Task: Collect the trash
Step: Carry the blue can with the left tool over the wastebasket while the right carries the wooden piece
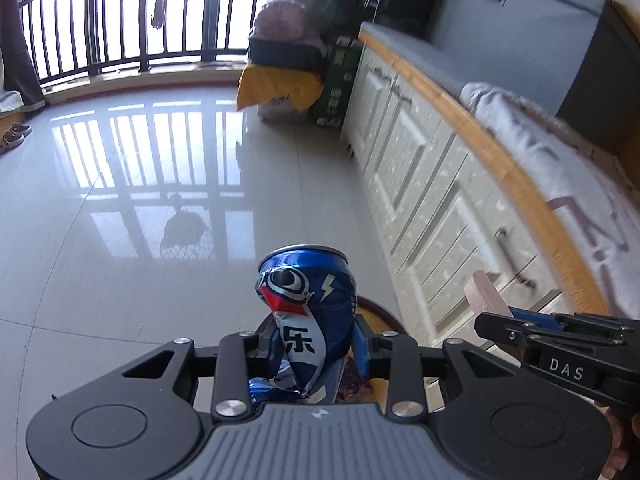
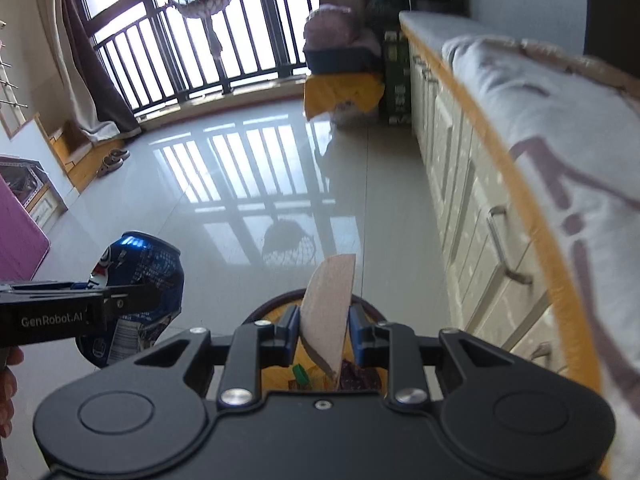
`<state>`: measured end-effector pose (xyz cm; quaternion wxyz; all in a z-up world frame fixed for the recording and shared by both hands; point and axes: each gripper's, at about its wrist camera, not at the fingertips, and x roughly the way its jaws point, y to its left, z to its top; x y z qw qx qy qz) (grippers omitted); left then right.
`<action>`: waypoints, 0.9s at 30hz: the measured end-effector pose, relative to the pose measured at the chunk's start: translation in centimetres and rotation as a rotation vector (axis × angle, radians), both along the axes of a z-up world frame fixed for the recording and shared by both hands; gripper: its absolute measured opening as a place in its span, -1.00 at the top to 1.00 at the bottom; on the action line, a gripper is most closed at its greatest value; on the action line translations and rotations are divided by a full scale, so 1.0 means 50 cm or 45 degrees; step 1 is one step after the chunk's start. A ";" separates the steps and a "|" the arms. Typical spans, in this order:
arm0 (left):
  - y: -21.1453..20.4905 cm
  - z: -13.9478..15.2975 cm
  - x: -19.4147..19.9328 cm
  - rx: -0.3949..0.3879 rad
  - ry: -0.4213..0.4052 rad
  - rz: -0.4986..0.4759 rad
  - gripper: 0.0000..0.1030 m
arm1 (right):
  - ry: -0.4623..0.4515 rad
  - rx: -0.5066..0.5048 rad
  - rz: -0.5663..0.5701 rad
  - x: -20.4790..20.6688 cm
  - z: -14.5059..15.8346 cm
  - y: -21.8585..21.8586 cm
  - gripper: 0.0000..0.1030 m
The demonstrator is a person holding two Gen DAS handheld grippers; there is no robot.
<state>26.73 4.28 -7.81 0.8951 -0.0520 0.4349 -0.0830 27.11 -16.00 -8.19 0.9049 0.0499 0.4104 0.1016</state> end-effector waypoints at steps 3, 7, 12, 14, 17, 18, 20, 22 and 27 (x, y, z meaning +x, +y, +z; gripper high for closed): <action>-0.001 -0.030 0.021 0.024 0.038 -0.006 0.32 | 0.039 0.001 0.010 0.020 -0.028 0.005 0.48; -0.006 -0.070 0.043 0.058 0.090 -0.017 0.32 | 0.091 0.010 0.020 0.047 -0.064 0.013 0.48; -0.017 -0.115 0.071 0.083 0.151 -0.030 0.32 | 0.183 0.000 0.045 0.074 -0.114 0.019 0.48; -0.021 -0.134 0.080 0.085 0.176 -0.032 0.32 | 0.215 0.001 0.055 0.081 -0.131 0.019 0.48; -0.025 -0.161 0.098 0.088 0.216 -0.032 0.32 | 0.279 0.016 0.056 0.091 -0.157 0.015 0.48; -0.027 -0.171 0.103 0.089 0.231 -0.033 0.31 | 0.304 0.016 0.060 0.093 -0.167 0.015 0.48; -0.033 -0.187 0.111 0.100 0.253 -0.042 0.31 | 0.340 0.012 0.073 0.094 -0.183 0.016 0.48; -0.039 -0.204 0.119 0.114 0.270 -0.053 0.31 | 0.374 0.016 0.080 0.097 -0.198 0.015 0.48; -0.049 -0.242 0.141 0.112 0.324 -0.063 0.31 | 0.455 0.032 0.085 0.105 -0.227 0.012 0.48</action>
